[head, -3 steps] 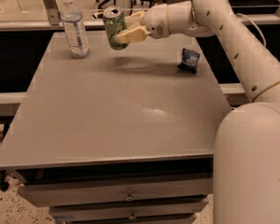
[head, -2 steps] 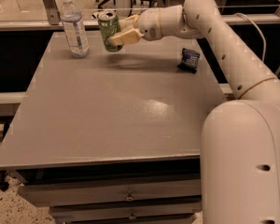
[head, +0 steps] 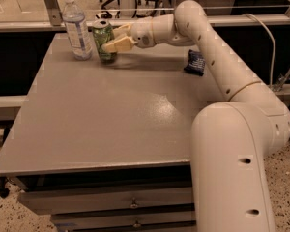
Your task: Move green can near blue plastic bottle
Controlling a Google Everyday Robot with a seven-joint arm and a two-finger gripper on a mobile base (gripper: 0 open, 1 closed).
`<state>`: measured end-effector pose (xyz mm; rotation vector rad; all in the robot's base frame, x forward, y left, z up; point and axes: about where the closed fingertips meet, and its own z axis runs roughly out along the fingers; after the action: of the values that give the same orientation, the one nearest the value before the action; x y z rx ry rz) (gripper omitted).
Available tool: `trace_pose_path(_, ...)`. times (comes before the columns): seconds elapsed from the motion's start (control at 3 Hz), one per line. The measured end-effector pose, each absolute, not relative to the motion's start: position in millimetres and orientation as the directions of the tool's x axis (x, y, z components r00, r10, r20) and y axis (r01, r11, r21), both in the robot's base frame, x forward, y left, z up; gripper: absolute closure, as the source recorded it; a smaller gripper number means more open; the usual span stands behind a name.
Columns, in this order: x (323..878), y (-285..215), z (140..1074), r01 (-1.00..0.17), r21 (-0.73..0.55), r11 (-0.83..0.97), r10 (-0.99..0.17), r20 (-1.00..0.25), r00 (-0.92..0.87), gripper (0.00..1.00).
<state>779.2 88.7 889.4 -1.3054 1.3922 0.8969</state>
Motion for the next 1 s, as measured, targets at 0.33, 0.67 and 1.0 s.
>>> trace_pose_path(0.33, 782.6, 102.9, 883.3, -0.984, -0.103, 0.148, -0.266, -0.962, 0.061, 0.83)
trace_pose_path(0.67, 786.4, 106.6, 885.6, -0.978, -0.126, 0.164, -0.275, -0.958, 0.078, 0.59)
trace_pose_path(1.0, 787.9, 108.0, 889.2, -0.973, -0.150, 0.173, -0.280, -0.955, 0.098, 0.36)
